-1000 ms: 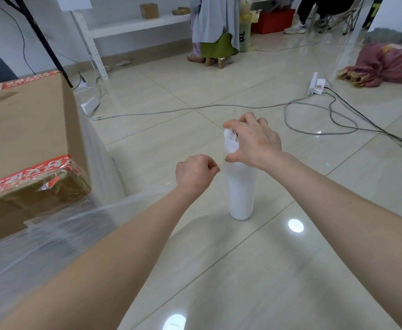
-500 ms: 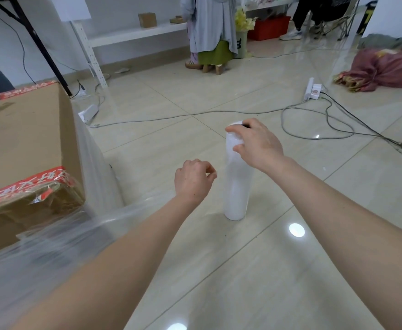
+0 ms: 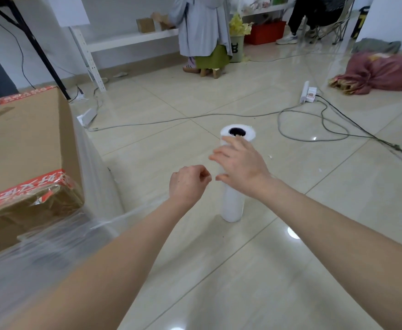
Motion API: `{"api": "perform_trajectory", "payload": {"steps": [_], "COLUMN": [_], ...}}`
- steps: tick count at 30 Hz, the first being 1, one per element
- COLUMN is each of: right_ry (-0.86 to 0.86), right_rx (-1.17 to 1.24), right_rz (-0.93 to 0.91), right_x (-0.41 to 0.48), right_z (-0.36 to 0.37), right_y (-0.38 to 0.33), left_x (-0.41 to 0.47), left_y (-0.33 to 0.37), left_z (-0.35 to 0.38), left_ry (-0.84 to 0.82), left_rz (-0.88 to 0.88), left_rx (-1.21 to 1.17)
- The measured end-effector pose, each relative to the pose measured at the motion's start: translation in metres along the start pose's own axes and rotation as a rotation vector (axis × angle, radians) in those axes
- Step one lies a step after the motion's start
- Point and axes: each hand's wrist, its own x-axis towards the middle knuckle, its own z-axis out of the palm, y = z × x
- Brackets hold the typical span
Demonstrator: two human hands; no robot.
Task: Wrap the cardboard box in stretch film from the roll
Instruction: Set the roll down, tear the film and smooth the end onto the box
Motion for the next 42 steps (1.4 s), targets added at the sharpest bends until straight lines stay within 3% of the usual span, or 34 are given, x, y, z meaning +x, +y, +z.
{"api": "perform_trajectory", "payload": {"steps": [4, 7, 14, 20, 30, 35, 40, 42], "right_ry": [-0.162, -0.169, -0.056, 0.224, 0.289, 0.300, 0.323, 0.337], "right_rx": [-0.200, -0.270, -0.244, -0.281, -0.114, -0.070, -0.075, -0.089], "right_rz": [-0.004, 0.001, 0.057, 0.000, -0.032, -0.063, 0.019, 0.037], "right_x": [-0.002, -0.004, -0.009, -0.017, -0.026, -0.031, -0.028, -0.025], "right_z": [0.013, 0.017, 0.029, 0.038, 0.045, 0.048, 0.054, 0.055], "right_y": [-0.014, -0.018, -0.019, -0.019, -0.022, -0.017, -0.014, -0.014], "left_x": [0.000, 0.000, -0.005, -0.001, 0.005, 0.008, 0.006, 0.004], "left_y": [-0.003, -0.007, -0.014, -0.018, -0.022, -0.045, -0.039, -0.027], "left_z": [0.000, 0.000, 0.010, 0.017, 0.028, 0.025, 0.025, 0.030], "left_ry": [-0.019, -0.032, -0.016, 0.008, -0.052, 0.016, -0.148, -0.168], "left_rz": [0.056, 0.073, 0.125, 0.106, -0.196, -0.356, -0.090, 0.068], "left_rx": [-0.014, -0.059, -0.041, -0.084, -0.163, -0.118, -0.329, -0.201]}}
